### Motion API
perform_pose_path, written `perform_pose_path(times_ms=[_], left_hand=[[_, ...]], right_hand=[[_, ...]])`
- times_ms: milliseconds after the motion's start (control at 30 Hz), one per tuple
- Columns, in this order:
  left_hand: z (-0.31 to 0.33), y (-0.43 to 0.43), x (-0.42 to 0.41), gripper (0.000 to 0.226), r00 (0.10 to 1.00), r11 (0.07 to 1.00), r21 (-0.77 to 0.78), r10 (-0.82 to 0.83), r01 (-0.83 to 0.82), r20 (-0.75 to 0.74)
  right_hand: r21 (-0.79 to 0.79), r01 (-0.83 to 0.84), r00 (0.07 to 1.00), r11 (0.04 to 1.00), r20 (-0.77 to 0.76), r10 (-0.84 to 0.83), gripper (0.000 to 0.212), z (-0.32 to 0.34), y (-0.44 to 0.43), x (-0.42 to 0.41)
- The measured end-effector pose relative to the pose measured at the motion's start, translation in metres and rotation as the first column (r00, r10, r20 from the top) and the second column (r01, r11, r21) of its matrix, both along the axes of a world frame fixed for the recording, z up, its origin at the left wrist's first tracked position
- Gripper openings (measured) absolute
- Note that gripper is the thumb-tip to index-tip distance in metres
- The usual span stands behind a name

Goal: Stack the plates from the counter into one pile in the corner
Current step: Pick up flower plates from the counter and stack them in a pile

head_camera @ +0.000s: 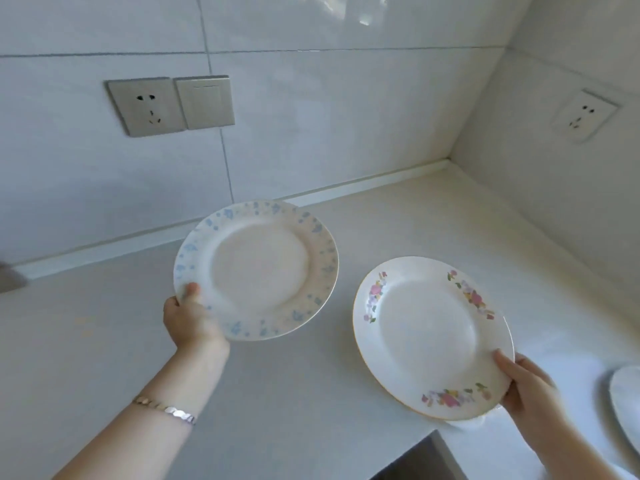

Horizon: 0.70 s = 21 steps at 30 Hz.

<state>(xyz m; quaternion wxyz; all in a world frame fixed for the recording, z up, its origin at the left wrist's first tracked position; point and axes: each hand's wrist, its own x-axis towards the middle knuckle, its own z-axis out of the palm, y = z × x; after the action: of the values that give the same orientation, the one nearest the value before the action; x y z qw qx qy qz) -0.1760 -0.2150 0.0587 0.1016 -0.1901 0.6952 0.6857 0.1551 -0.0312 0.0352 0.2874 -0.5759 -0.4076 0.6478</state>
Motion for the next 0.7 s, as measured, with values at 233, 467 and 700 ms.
perform_pose_path(times_ms=[233,467,700], left_hand=[[0.003,0.100,0.092,0.036,0.992,0.993,0.022,-0.116,0.115,0.043],[0.008,0.159,0.138,0.036,0.988,0.989,-0.007,-0.150,0.150,0.038],[0.011,0.197,0.138,0.029,0.979,0.980,-0.011,-0.201,0.201,0.019]], right_hand=[[-0.066,0.112,0.993,0.992,0.057,-0.108,0.015,-0.025,0.058,0.074],[-0.138,0.092,0.993,0.986,0.092,-0.080,0.019,-0.045,0.082,0.088],[-0.119,0.061,0.989,0.991,0.142,-0.044,0.010,-0.052,0.080,0.080]])
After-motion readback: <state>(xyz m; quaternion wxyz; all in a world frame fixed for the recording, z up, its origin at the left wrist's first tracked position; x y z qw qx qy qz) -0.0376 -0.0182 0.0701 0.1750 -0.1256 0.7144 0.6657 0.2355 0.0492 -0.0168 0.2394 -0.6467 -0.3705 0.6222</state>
